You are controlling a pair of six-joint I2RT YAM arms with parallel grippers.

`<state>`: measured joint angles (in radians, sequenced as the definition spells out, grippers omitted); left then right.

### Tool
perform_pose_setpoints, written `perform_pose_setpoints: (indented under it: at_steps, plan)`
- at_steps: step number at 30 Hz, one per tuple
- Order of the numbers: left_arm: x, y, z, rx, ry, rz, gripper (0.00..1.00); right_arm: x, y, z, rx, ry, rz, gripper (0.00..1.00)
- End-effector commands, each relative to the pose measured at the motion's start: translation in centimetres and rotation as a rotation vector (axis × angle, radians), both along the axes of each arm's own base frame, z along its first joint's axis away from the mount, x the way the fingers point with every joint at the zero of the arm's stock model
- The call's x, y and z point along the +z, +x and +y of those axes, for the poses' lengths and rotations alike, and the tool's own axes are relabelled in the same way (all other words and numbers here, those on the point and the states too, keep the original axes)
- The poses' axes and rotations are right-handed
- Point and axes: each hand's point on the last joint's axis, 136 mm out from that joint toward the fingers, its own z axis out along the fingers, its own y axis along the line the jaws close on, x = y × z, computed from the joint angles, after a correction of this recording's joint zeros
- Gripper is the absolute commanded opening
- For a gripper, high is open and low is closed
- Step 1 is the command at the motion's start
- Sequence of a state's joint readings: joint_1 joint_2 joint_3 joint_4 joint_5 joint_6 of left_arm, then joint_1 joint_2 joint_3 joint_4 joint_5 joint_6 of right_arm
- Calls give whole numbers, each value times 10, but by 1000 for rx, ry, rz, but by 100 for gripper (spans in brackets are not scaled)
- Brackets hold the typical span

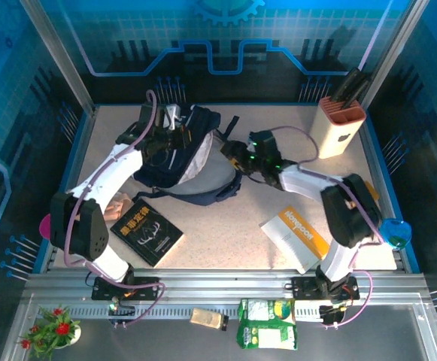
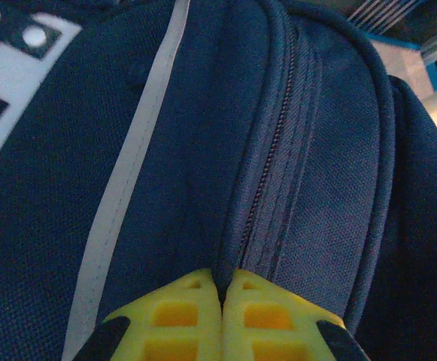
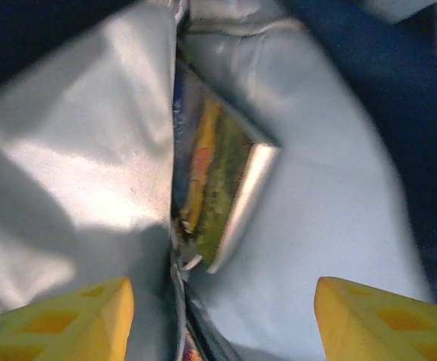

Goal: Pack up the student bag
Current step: Close the student bag at the top-center of the table, then move the book to the center of the table.

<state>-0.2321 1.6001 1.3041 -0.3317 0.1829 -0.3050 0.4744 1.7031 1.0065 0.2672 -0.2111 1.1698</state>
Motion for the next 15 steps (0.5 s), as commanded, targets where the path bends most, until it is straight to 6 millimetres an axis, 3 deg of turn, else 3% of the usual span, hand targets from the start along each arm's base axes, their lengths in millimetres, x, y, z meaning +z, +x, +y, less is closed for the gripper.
perform_pose_setpoints:
  at_steps: [1, 4, 7, 10, 15]
  plan:
    - [-1, -13, 2, -46, -31, -34, 14, -26, -27, -55, -65, -204, 45, 66]
    - [-12, -29, 0, -51, -69, -16, 48, -40, -54, -106, -147, -397, 89, 69]
    - [-17, -33, 13, 21, -47, -19, 73, -50, -77, -143, -194, -514, 152, 70]
    - [-19, -35, 24, 77, -20, -30, 87, -60, -102, -168, -218, -599, 232, 71]
    - [-14, -38, 29, 101, -21, -68, 98, -82, -141, -183, -219, -629, 344, 71]
